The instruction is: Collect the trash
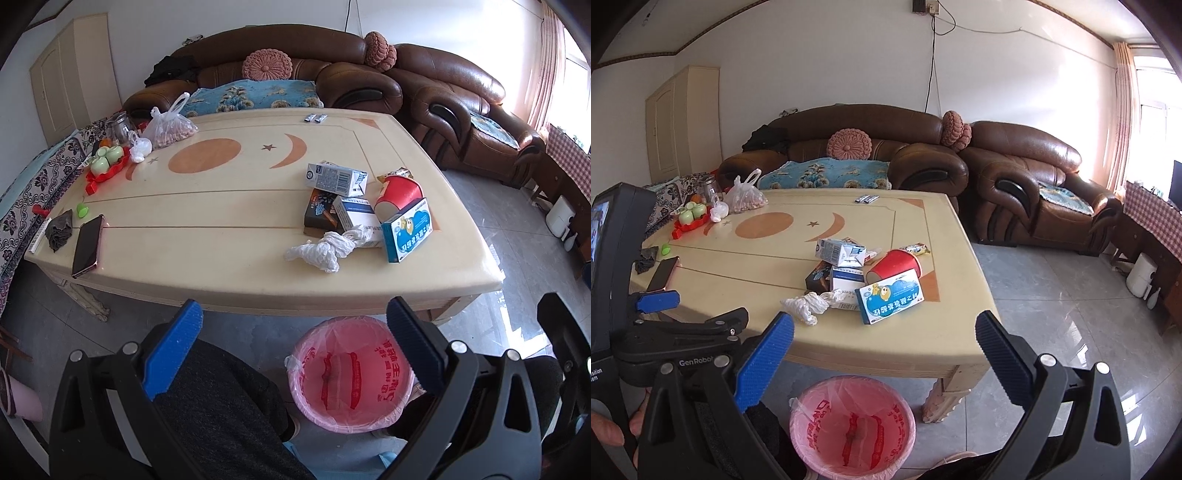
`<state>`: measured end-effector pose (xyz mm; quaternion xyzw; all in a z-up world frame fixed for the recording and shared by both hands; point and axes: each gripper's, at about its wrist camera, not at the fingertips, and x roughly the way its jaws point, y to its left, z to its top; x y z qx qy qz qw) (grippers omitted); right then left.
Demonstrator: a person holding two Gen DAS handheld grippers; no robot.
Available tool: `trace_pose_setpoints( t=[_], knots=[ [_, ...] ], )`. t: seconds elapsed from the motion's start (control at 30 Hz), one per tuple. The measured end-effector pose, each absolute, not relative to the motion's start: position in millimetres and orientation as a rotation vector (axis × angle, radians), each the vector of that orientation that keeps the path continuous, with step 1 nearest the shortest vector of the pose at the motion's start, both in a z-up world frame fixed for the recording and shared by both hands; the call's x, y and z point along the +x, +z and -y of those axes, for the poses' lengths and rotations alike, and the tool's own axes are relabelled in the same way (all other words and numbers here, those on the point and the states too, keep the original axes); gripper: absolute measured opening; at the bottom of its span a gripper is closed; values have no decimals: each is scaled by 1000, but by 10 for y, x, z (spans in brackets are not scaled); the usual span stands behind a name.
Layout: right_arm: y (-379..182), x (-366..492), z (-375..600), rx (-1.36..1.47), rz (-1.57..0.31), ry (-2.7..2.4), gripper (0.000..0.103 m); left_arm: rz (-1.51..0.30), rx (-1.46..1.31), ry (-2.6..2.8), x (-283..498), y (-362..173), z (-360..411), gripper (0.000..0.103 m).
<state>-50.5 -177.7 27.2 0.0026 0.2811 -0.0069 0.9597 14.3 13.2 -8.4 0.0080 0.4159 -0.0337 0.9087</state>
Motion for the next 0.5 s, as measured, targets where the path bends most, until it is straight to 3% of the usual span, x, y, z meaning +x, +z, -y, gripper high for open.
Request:
trace_pose_setpoints(
  t=[0.5],
  knots=[
    [23,-62,2161,76,-671,90,97,-889,129,-160,361,-125,-121,98]
  ],
)
